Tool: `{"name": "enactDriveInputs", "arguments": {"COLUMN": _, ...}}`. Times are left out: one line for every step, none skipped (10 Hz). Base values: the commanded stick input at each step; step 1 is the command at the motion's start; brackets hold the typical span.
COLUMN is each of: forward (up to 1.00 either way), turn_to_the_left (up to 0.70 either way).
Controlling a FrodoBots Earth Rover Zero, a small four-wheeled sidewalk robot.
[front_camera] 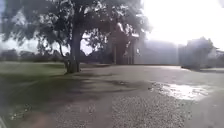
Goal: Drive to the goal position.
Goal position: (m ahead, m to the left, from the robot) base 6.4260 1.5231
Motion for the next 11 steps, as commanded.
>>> {"name": "enactDriveInputs", "arguments": {"forward": 0.70, "turn_to_the_left": 0.04}}
{"name": "enactDriveInputs", "arguments": {"forward": 0.70, "turn_to_the_left": 0.04}}
{"name": "enactDriveInputs", "arguments": {"forward": 0.70, "turn_to_the_left": 0.04}}
{"name": "enactDriveInputs", "arguments": {"forward": 0.70, "turn_to_the_left": 0.04}}
{"name": "enactDriveInputs", "arguments": {"forward": 0.70, "turn_to_the_left": 0.04}}
{"name": "enactDriveInputs", "arguments": {"forward": 0.70, "turn_to_the_left": 0.05}}
{"name": "enactDriveInputs", "arguments": {"forward": 0.70, "turn_to_the_left": 0.06}}
{"name": "enactDriveInputs", "arguments": {"forward": 0.70, "turn_to_the_left": 0.06}}
{"name": "enactDriveInputs", "arguments": {"forward": 0.70, "turn_to_the_left": 0.04}}
{"name": "enactDriveInputs", "arguments": {"forward": 0.70, "turn_to_the_left": 0.03}}
{"name": "enactDriveInputs", "arguments": {"forward": 0.70, "turn_to_the_left": 0.01}}
